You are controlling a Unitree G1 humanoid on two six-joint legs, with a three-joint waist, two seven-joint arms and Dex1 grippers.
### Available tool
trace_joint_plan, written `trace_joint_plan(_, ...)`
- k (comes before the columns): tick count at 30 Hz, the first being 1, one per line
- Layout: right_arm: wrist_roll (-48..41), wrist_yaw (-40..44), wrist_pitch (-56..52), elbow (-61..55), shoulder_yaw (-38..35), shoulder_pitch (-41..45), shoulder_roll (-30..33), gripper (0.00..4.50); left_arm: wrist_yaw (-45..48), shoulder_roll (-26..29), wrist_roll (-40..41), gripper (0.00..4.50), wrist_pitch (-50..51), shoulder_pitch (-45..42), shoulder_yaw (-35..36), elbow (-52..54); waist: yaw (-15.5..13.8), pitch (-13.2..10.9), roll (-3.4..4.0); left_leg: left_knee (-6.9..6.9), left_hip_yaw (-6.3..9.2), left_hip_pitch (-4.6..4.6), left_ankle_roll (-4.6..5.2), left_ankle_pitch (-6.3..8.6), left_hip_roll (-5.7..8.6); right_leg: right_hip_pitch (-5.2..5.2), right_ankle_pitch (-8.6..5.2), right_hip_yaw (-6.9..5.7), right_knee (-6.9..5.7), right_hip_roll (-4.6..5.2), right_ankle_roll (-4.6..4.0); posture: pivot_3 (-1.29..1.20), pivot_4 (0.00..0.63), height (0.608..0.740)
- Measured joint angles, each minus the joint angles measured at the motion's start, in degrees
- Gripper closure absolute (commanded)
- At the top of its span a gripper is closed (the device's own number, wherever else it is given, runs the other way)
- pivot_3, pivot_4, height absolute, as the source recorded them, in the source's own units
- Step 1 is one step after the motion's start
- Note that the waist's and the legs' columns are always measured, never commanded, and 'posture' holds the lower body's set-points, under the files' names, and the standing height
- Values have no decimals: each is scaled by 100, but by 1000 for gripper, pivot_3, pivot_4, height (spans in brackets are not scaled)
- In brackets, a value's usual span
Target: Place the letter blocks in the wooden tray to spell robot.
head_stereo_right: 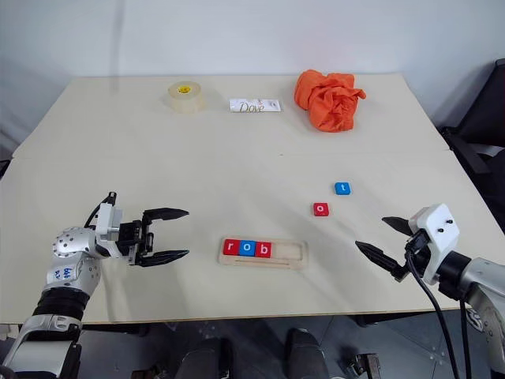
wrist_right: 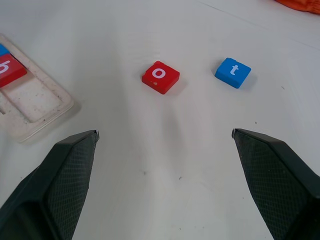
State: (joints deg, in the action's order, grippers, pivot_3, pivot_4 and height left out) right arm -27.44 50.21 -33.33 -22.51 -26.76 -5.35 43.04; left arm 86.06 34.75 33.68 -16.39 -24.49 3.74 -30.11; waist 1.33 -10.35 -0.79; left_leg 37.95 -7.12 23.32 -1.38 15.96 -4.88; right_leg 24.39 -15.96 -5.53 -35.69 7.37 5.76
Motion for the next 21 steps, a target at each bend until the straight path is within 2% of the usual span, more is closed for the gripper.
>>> trace_joint_plan(3,-151,-342,-309,-220,192,224,-136,34,0,-9,0,0,-6,-12,-5,-2,21,0,0,0,2,-1,-1,0,-1,0,0,0,-3,-1,0,0,150,740)
trace_joint_plan(10,-162,-2142,-1095,-507,1227,1165,-1553,34,0,-64,0,0,-39,-19,0,22,21,1,-1,1,1,2,-1,-2,-1,5,0,1,-8,0,-1,0,150,740)
trace_joint_plan(14,239,-2872,-1097,-202,1705,1592,-1984,34,0,-69,2,0,-39,58,21,90,13,1,-1,0,1,4,0,-1,1,5,0,1,-5,0,-1,0,150,740)
trace_joint_plan(21,942,-3608,-1042,691,2301,1987,-2408,34,0,-57,11,0,-21,201,48,285,27,1,-1,0,0,7,1,-1,0,9,-1,1,-7,-1,-1,0,150,740)
